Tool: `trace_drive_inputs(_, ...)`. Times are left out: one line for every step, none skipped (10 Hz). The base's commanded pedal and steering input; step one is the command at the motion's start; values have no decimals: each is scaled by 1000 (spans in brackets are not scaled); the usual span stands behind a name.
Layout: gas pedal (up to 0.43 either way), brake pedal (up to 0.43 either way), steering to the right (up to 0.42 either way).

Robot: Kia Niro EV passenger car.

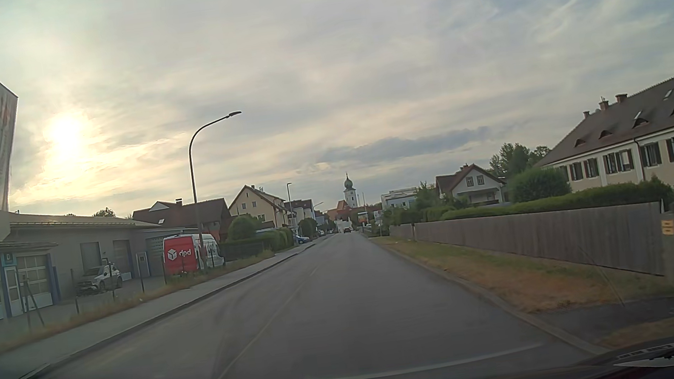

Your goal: Follow the waypoints while adhering to traffic rules and regulations

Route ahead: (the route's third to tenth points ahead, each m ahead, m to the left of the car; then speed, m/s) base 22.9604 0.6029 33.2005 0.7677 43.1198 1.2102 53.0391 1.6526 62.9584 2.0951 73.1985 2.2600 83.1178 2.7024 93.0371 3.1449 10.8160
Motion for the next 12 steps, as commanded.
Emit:
trace_drive_inputs(118,0,-3)
trace_drive_inputs(118,0,-3)
trace_drive_inputs(118,0,-3)
trace_drive_inputs(118,0,-3)
trace_drive_inputs(118,0,-4)
trace_drive_inputs(118,0,-5)
trace_drive_inputs(118,0,-6)
trace_drive_inputs(118,0,-9)
trace_drive_inputs(118,0,-9)
trace_drive_inputs(118,0,-9)
trace_drive_inputs(118,0,-9)
trace_drive_inputs(118,0,-9)
